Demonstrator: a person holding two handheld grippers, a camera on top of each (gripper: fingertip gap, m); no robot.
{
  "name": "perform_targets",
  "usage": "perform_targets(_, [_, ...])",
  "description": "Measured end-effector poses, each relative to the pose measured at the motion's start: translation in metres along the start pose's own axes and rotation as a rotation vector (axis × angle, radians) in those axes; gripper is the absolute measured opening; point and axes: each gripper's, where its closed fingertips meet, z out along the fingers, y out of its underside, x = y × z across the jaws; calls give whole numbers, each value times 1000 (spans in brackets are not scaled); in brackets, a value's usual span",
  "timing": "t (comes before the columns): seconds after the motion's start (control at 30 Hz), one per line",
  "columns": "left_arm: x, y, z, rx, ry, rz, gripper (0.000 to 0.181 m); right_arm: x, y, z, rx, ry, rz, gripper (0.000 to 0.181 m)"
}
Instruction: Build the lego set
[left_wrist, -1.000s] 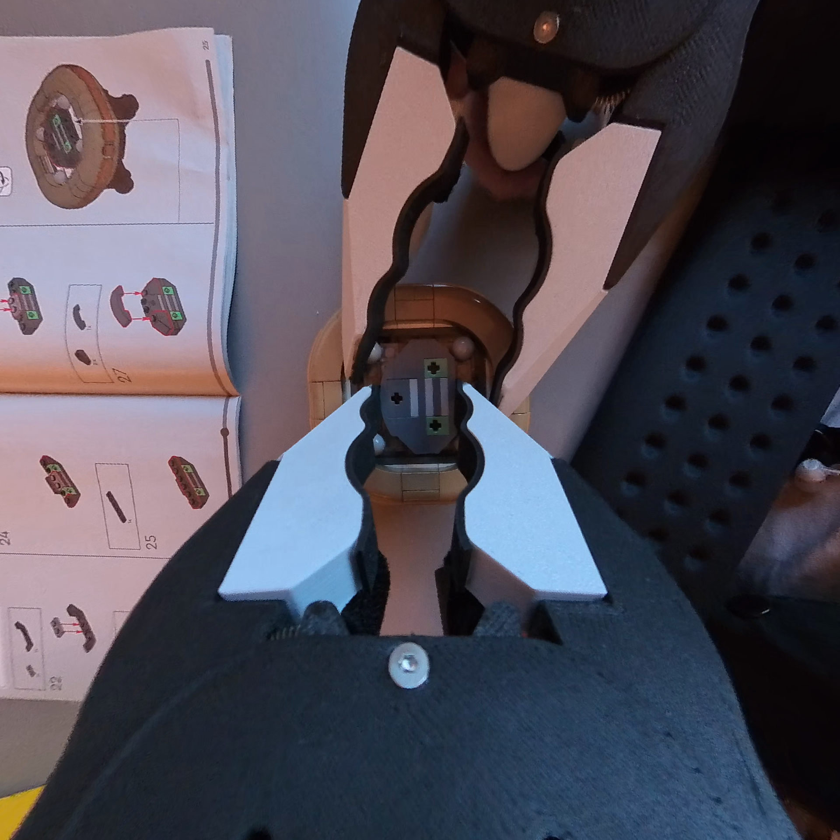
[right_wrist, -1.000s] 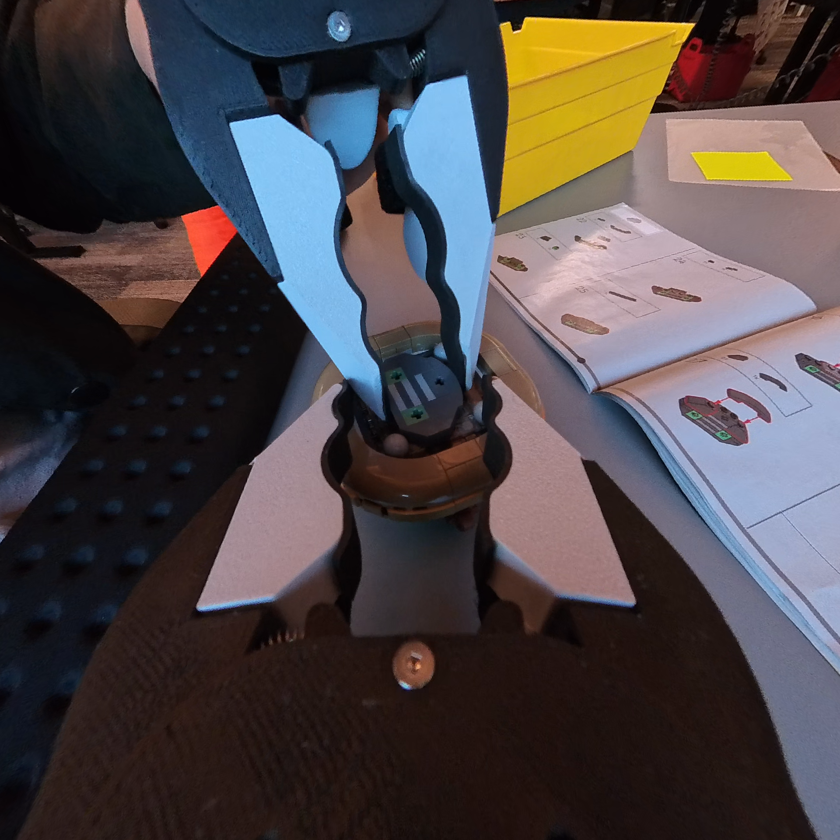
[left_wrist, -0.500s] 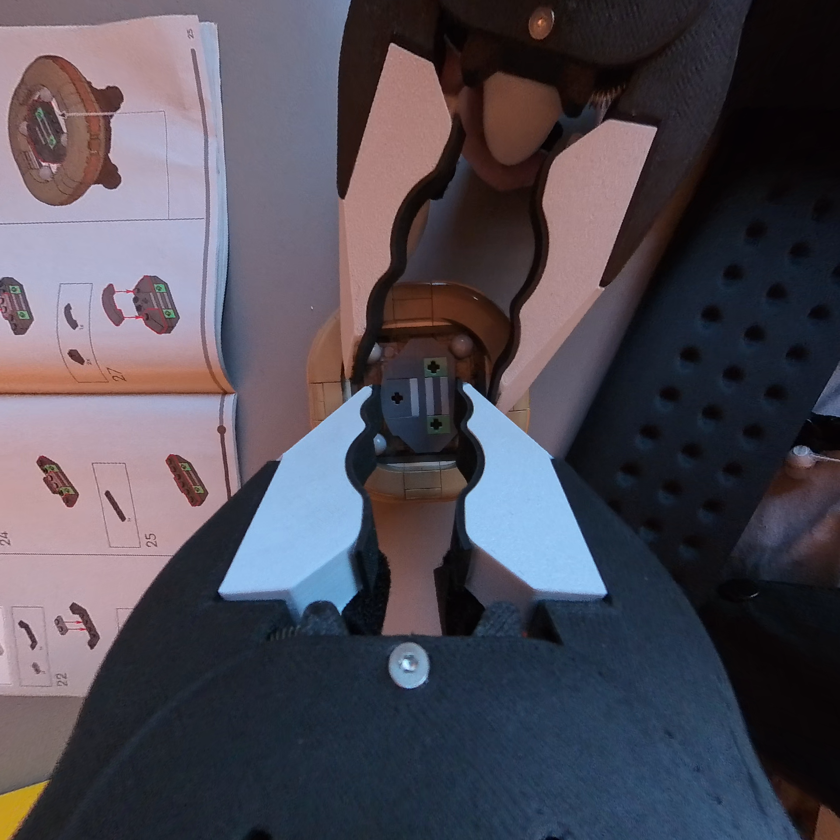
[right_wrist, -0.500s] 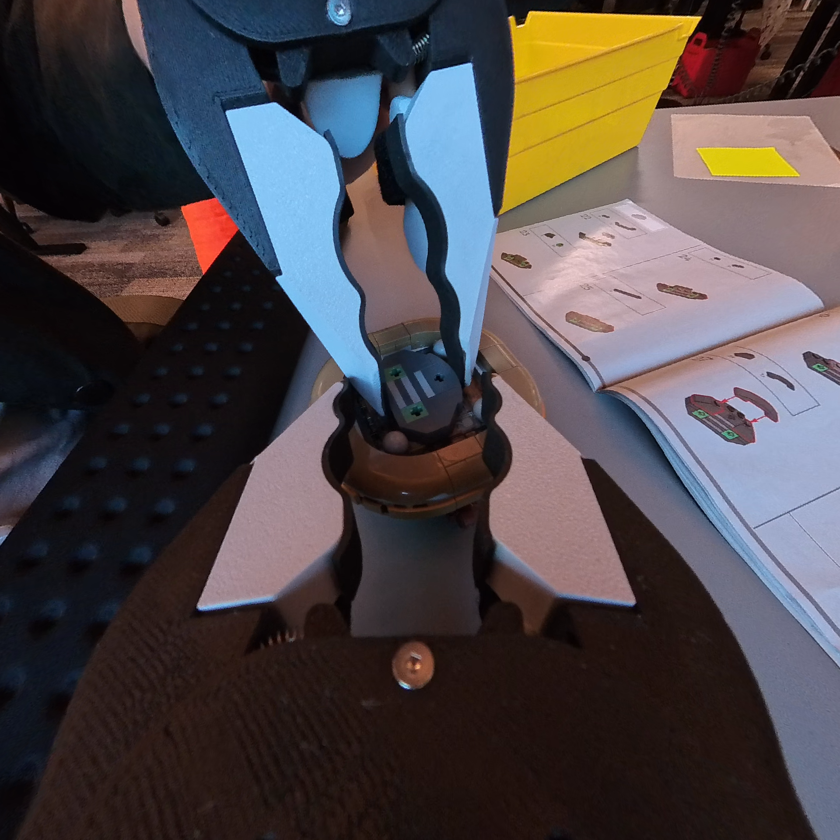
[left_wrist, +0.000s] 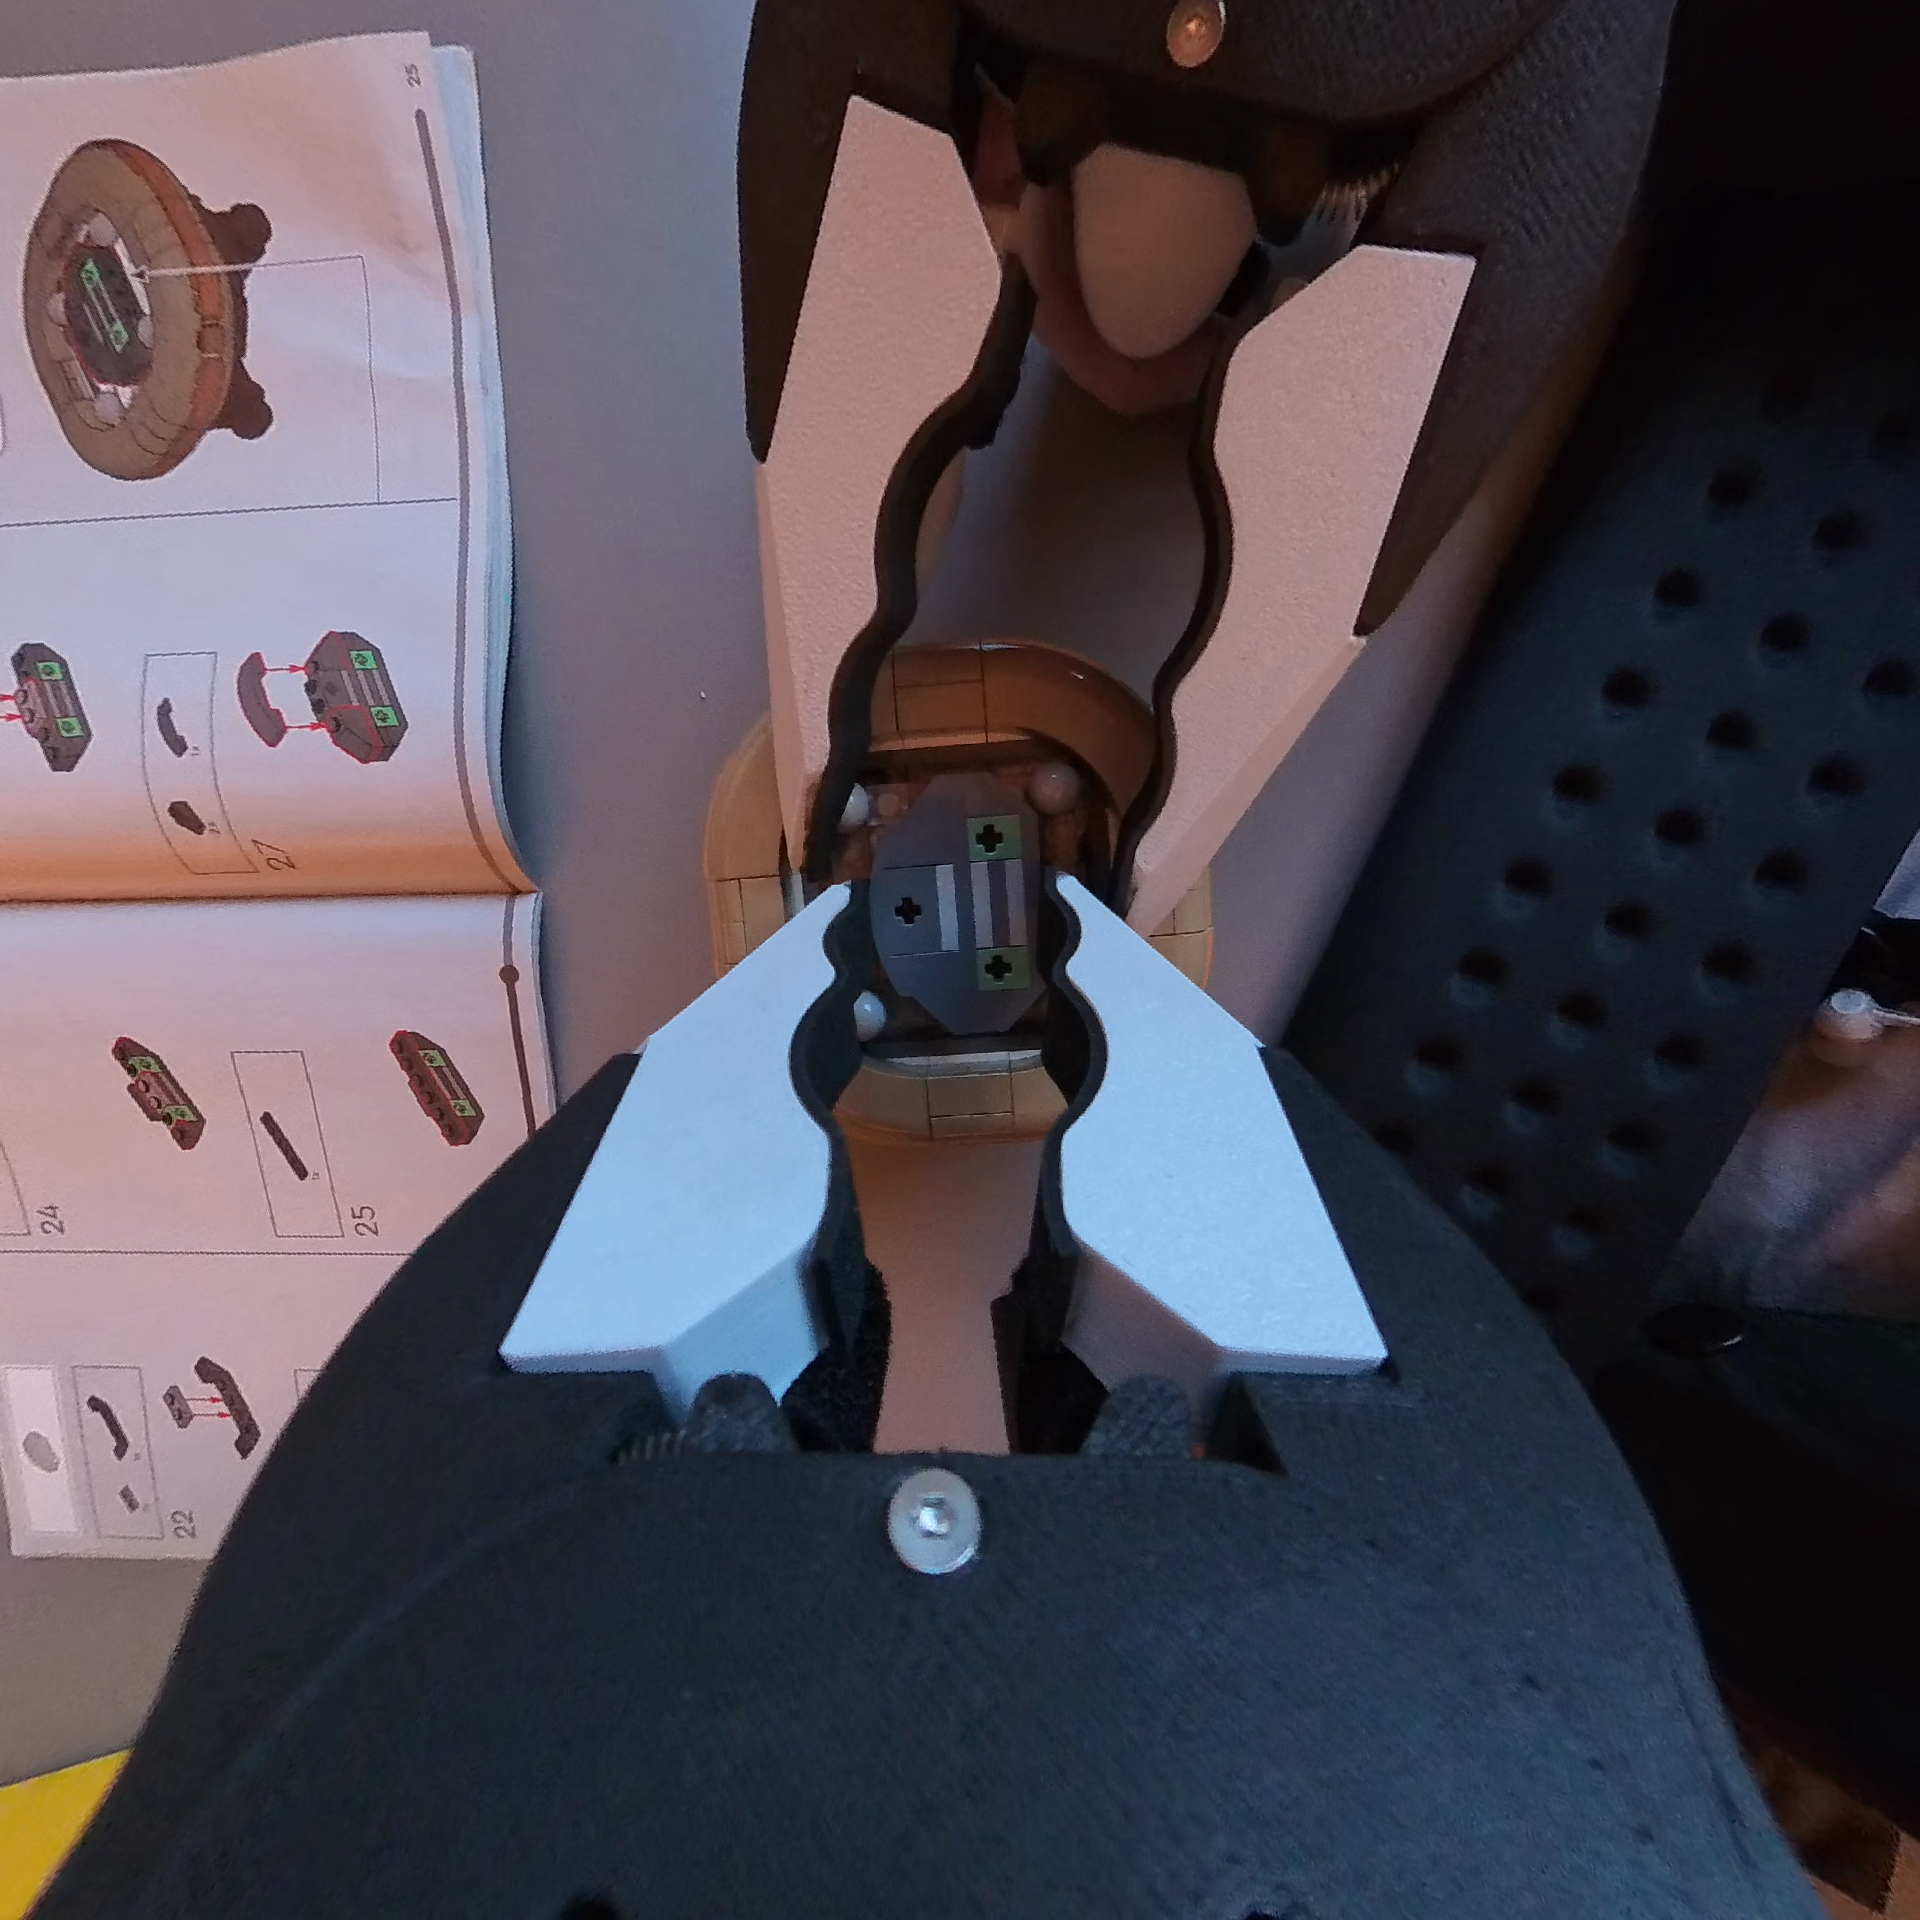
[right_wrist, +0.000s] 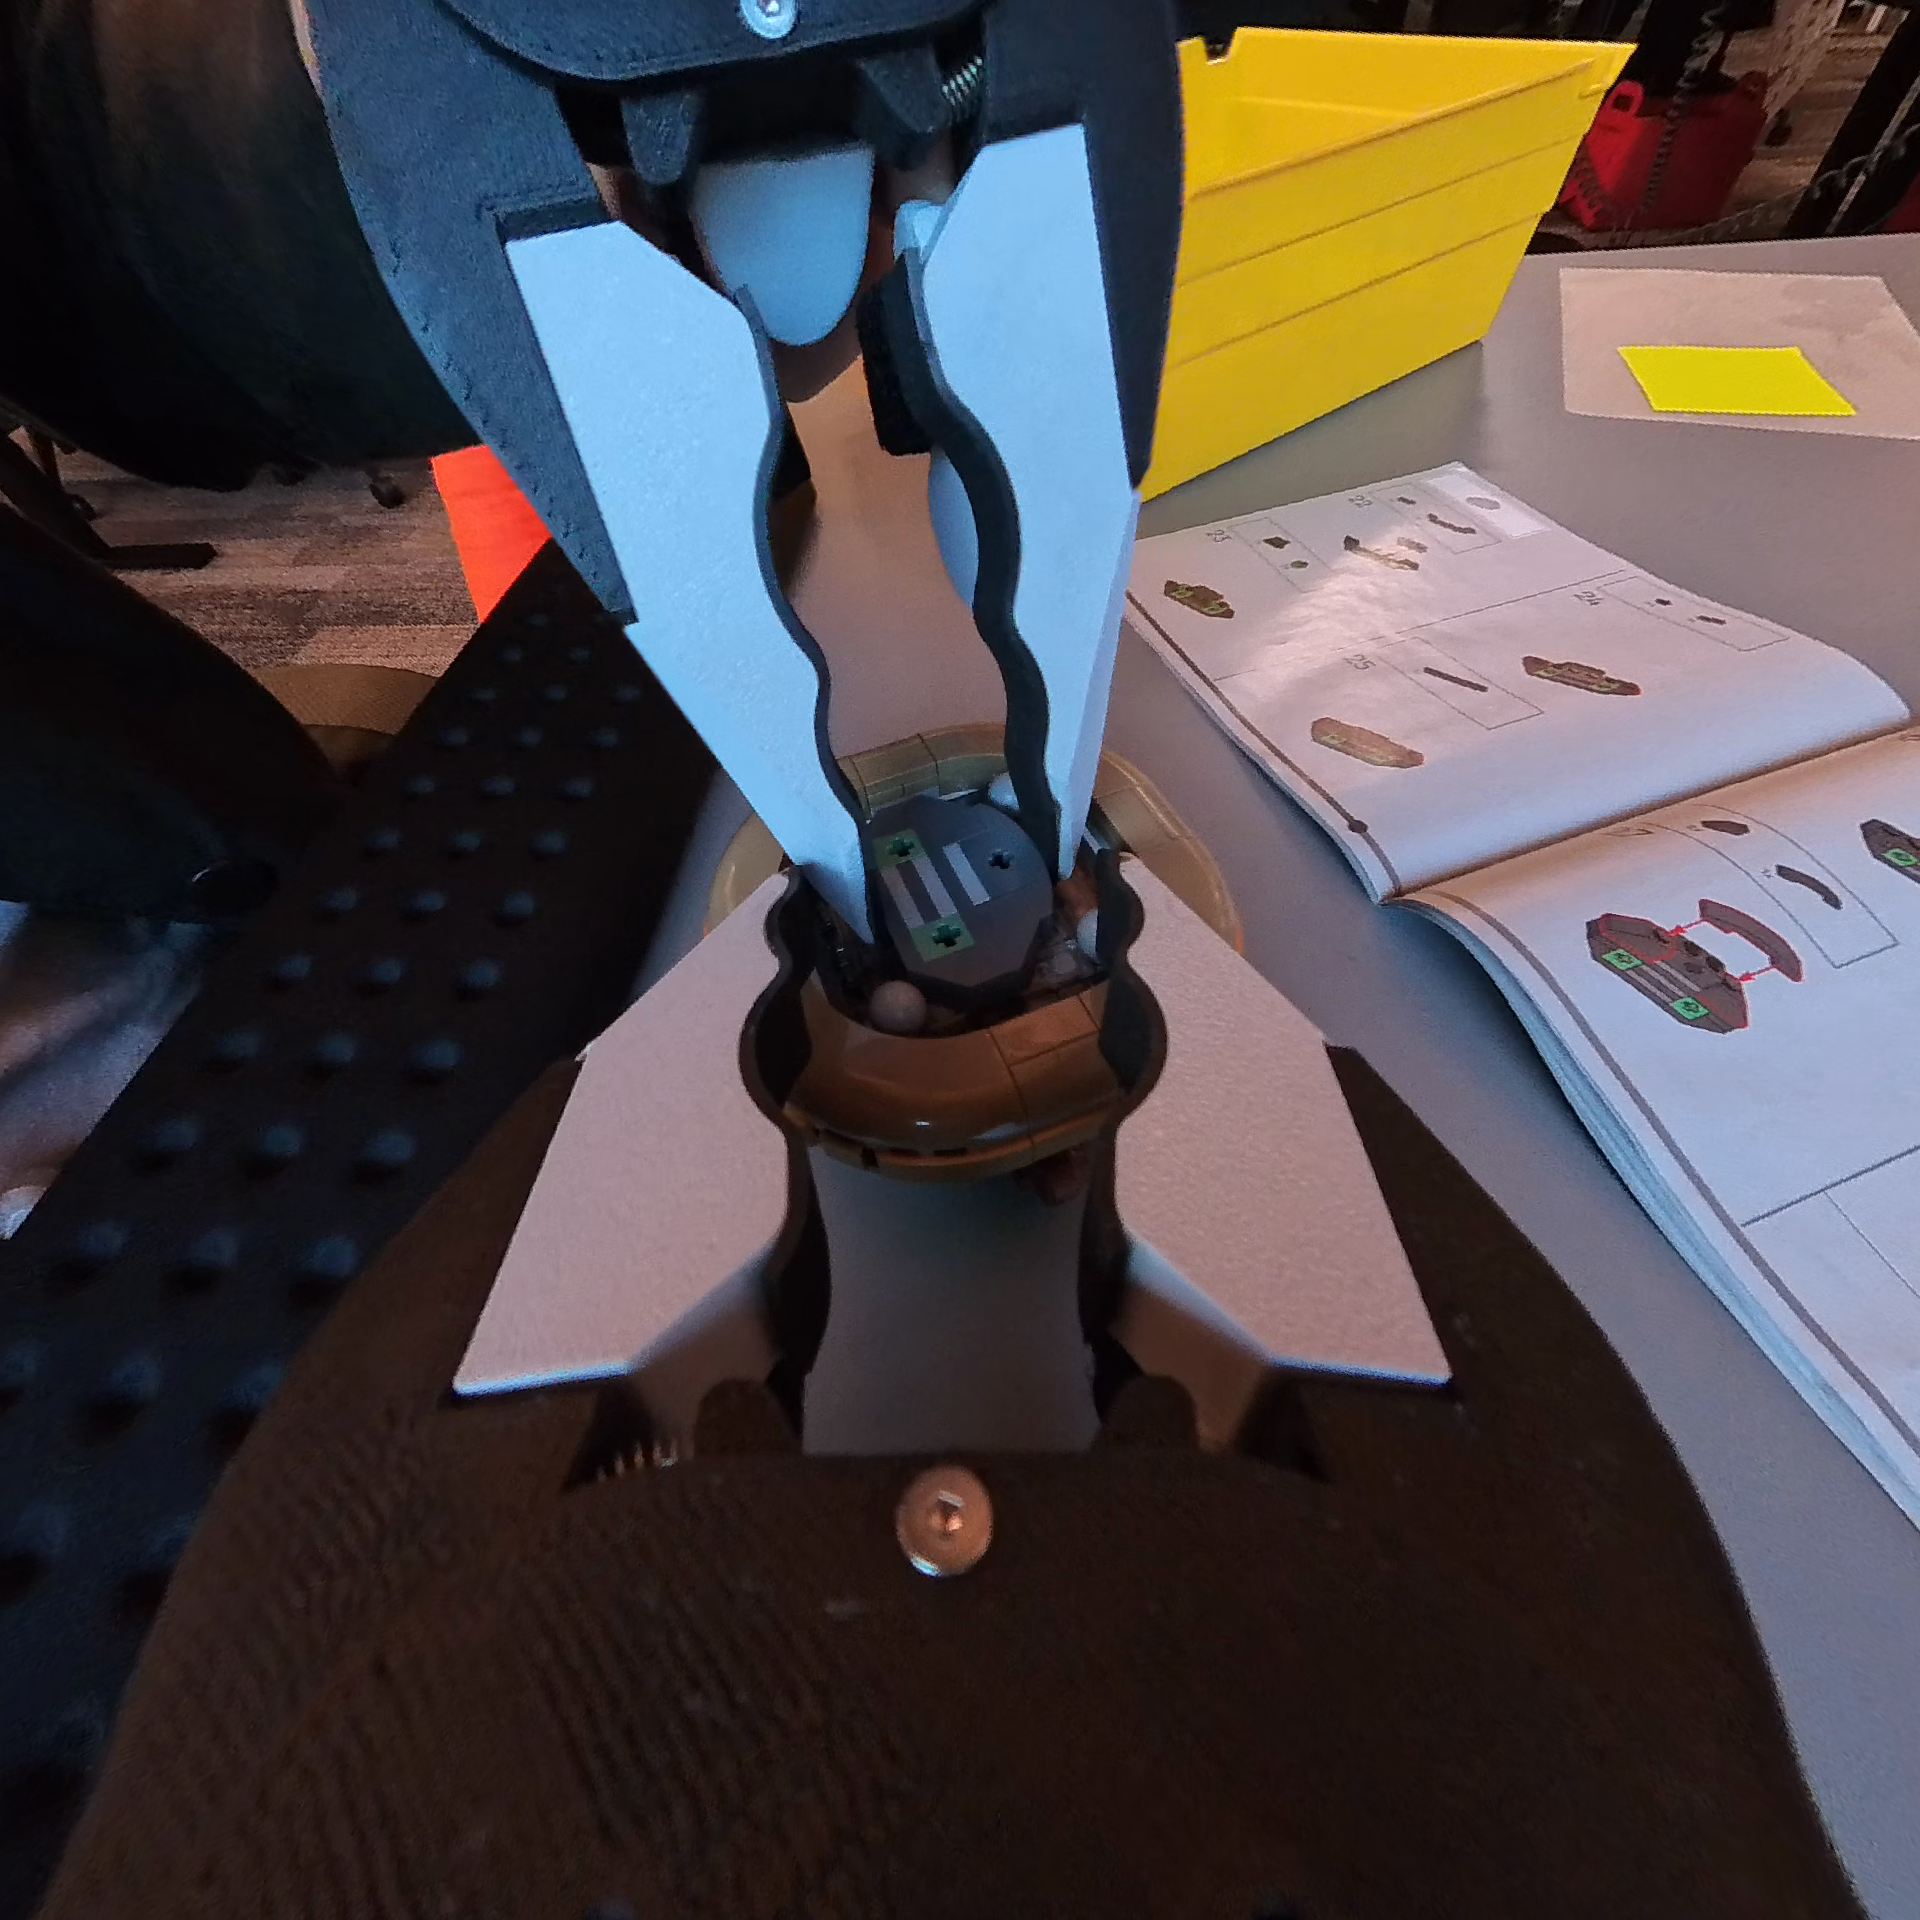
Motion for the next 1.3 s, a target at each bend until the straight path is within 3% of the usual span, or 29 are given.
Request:
perform_targets(0.13, [1,1,0,0,35,-2,30,-1,0,1,-1,-5,7,57])
perform_targets(0.23, [1,3,-2,17,147,-81,31,-1,0,0,-2,-4,8,52])
perform_targets(0.33, [-17,-13,-41,170,187,-188,31,-1,0,0,-2,-3,7,51])
perform_targets(0.47, [-18,-24,-80,288,167,-134,31,-1,-1,0,2,-6,11,50])
perform_targets(0.57, [-19,-19,-77,294,125,-133,31,-1,-1,-1,5,-2,7,49])
perform_targets(0.63, [-13,-18,-72,336,197,-202,31,-2,-2,-2,14,-4,4,50])
perform_targets(0.73, [-15,-18,-65,433,242,-303,31,0,-10,-8,72,-7,28,75])
perform_targets(0.8, [-18,-14,-57,456,175,-281,31,8,-22,-17,137,6,79,84])
perform_targets(0.9, [-27,-12,-51,445,-63,-170,31,19,-38,-31,245,-56,340,62])
perform_targets(0.97, [-28,-17,-51,433,-164,-109,31,25,-34,-32,239,-118,522,55])
perform_targets(1.2, [-25,-22,-32,310,-289,20,31,16,-42,-27,267,-226,706,42])
perform_targets(1.3, [-26,-21,-27,261,-337,69,31,16,-35,-22,232,-226,756,25])
